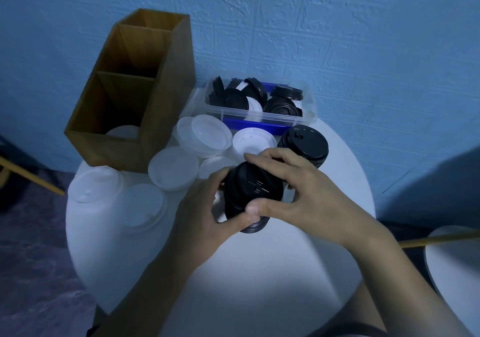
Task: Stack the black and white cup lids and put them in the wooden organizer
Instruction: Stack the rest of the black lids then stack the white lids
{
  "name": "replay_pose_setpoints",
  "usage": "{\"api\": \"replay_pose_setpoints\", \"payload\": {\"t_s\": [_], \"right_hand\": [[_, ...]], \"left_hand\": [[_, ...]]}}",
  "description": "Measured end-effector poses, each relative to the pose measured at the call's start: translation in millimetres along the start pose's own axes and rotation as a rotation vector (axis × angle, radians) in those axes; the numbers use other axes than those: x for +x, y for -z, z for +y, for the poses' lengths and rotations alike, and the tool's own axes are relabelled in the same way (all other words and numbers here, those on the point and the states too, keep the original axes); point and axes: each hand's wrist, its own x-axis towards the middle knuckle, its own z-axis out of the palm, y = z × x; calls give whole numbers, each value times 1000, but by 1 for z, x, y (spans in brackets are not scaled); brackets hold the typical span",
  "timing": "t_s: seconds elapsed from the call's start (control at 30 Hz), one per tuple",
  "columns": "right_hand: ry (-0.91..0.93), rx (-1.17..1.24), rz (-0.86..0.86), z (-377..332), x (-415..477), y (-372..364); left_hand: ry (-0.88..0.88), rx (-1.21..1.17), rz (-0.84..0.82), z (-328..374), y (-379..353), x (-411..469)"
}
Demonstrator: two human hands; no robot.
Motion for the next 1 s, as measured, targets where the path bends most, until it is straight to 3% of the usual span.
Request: {"api": "replay_pose_setpoints", "payload": {"t_s": [0.13,0.37,1.0], "right_hand": [[-12,45,-153,7,-4,14],[-51,29,96,3,3,12],[-72,-78,3,-17,5,0]], "left_hand": [[35,16,-10,2,2,-1],[66,23,-43,2,1,0],[20,-5,-45,3,4,0]]}}
